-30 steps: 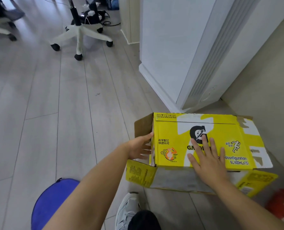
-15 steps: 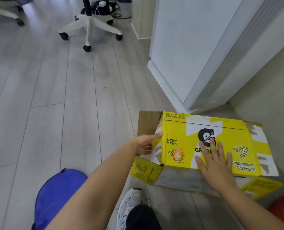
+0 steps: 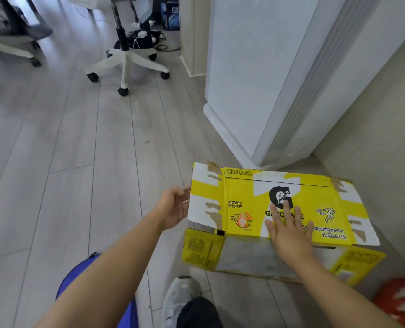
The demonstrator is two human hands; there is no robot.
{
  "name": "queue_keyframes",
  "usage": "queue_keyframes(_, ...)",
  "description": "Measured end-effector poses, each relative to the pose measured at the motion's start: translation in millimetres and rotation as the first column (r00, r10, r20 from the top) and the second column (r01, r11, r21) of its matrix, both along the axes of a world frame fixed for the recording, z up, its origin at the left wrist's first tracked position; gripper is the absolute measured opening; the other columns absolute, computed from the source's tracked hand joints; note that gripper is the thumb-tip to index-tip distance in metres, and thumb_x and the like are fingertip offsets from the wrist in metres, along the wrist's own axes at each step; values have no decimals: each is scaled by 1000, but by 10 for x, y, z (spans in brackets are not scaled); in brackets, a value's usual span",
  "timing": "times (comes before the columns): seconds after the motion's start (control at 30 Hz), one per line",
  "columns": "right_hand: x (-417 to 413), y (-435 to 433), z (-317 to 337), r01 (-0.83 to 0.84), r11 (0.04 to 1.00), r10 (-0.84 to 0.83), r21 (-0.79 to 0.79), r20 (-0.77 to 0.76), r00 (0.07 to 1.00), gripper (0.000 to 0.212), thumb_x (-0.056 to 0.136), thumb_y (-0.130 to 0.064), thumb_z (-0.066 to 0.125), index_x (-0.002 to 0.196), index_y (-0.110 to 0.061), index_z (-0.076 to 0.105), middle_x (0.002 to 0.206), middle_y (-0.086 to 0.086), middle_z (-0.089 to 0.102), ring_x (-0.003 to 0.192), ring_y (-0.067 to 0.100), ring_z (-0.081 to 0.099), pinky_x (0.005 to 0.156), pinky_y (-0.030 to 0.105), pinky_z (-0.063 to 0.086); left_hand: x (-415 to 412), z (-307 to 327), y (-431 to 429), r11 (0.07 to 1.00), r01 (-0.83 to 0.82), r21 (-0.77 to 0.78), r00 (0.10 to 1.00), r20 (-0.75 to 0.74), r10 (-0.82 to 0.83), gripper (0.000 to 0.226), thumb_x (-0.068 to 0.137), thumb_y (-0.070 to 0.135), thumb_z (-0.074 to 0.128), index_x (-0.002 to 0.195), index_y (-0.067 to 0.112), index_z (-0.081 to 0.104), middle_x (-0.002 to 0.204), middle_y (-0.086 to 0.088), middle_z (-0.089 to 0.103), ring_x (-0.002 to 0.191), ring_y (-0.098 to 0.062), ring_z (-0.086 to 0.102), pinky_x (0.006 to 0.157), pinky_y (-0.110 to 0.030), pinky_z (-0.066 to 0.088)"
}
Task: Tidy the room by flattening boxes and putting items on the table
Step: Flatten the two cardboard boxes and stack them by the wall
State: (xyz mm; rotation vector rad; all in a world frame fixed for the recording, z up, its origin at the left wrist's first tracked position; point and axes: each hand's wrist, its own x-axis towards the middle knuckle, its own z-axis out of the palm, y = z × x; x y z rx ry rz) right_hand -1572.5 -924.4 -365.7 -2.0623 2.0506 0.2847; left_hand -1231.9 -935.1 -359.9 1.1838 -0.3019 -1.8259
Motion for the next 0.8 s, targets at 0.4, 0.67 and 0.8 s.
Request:
queue_keyframes(0.4, 571, 290, 159, -358, 929, 367, -97, 104, 924, 77, 86, -76, -4, 152, -40, 8, 163, -5, -10, 148, 25, -16, 116, 61, -3, -35, -99, 393, 987, 151, -51, 984, 101, -145, 36, 93, 25, 56, 126, 14, 66, 127, -15, 64, 100, -25, 61, 77, -34, 51)
queue_keyframes(0.67, 1283, 392, 132, -334, 926, 357, -175, 126, 925, 74, 87, -54, 43, 149, -16, 31, 154, 8, 37, 140, 40, 33, 107, 68, 28, -110, 145, 433, 971, 235, -46, 944, 247, -217, 34, 94, 28, 62, 125, 13, 63, 106, -7, 67, 87, -19, 63, 74, -35, 52)
queue_keyframes(0.8, 971, 391, 178, -180, 927, 304, -327, 379, 874, 57, 102, -47, 19, 144, -15, 42, 137, 8, 57, 130, 29, 50, 111, 58, 31, -86, 128, 488, 963, 269, -1, 929, 265, -259, 29, 95, 25, 61, 121, 13, 65, 110, -10, 69, 95, -26, 68, 82, -42, 56)
